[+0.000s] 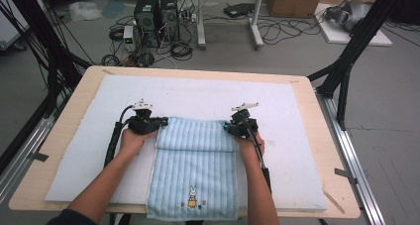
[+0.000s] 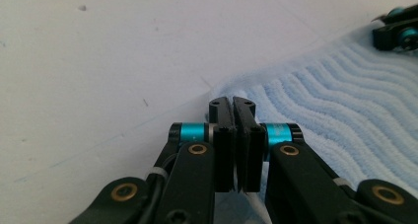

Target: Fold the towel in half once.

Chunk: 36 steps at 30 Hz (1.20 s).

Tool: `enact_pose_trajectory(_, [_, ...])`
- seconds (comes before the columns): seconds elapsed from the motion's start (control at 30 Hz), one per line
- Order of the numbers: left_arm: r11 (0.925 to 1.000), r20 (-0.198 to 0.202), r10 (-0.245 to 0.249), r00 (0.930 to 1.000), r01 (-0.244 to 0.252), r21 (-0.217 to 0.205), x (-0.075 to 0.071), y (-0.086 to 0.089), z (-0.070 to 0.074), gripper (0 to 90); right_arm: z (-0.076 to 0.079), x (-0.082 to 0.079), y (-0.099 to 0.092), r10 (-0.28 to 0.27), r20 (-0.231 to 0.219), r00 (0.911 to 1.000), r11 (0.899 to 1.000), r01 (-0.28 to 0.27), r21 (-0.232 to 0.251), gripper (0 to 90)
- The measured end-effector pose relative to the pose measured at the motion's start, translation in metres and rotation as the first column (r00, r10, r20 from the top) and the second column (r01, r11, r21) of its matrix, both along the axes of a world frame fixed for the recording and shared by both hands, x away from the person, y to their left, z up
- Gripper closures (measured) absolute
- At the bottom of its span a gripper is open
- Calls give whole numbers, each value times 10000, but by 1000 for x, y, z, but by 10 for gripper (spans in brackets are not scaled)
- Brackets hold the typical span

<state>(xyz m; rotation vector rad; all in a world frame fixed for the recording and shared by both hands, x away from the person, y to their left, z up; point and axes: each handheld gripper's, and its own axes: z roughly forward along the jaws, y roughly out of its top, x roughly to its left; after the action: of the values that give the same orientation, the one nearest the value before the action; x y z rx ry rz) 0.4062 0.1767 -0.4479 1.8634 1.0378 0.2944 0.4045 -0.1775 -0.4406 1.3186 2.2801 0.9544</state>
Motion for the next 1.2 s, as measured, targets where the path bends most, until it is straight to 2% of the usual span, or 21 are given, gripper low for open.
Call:
enact_pose_trajectory(0.1, [9996, 199, 8, 9998, -2, -300, -2, 1, 5, 868, 1, 0, 1, 195, 242, 9995, 9998, -193, -86, 808])
enact_pose_trajectory(0.17, [9991, 331, -13, 9995, 28, -427, -5, 3, 11, 867, 5, -3, -1, 218, 529, 9984, 9997, -221, 58, 808])
enact_pose_trajectory(0.33, [9937, 589, -147, 9982, 211, -1102, -17, 11, 28, 867, 24, -15, -6, 376, 1174, 9924, 9976, -440, 532, 803])
enact_pose_trajectory(0.4, [9958, 922, -403, 9949, 475, -778, -25, 10, 35, 867, 31, -22, -9, 430, 1323, 9903, 9968, -515, 614, 795])
enact_pose_trajectory(0.47, [9943, 1314, -528, 9899, 643, -853, -35, 10, 40, 867, 37, -29, -12, 509, 1396, 9889, 9956, -612, 703, 786])
enact_pose_trajectory(0.53, [9925, 1357, -656, 9886, 787, -934, -44, 10, 44, 866, 43, -36, -14, 541, 1491, 9873, 9959, -641, 632, 778])
enact_pose_trajectory(0.63, [9903, 1322, -774, 9882, 915, -1044, -55, 12, 44, 866, 49, -54, -17, 547, 1744, 9832, 9936, -708, 877, 771])
enact_pose_trajectory(0.7, [9895, 1296, -738, 9888, 888, -1142, -64, 13, 42, 865, 50, -68, -19, 704, 1908, 9791, 9910, -905, 987, 773])
enact_pose_trajectory(0.73, [9882, 1244, -798, 9890, 948, -1201, -69, 14, 40, 865, 49, -76, -20, 793, 1999, 9766, 9911, -987, 890, 775])
enact_pose_trajectory(0.8, [9866, 1171, -869, 9893, 1018, -1278, -78, 15, 37, 865, 47, -90, -21, 807, 2037, 9757, 9900, -1021, 971, 776])
enact_pose_trajectory(0.87, [9866, 1195, -973, 9881, 1115, -1189, -88, 17, 34, 865, 43, -103, -23, 777, 2016, 9764, 9892, -1007, 1065, 776])
enact_pose_trajectory(1.0, [9880, 1225, -1269, 9843, 1364, -724, -110, 17, 30, 864, 38, -124, -27, 689, 2002, 9773, 9887, -937, 1171, 775])
enact_pose_trajectory(1.1, [9849, 1233, -1509, 9808, 1600, -668, -123, 19, 29, 864, 35, -138, -28, 646, 2008, 9775, 9869, -924, 1325, 773])
enact_pose_trajectory(1.2, [9814, 1110, -1690, 9793, 1776, -724, -133, 21, 27, 863, 31, -149, -27, 735, 1776, 9814, 9871, -971, 1277, 786])
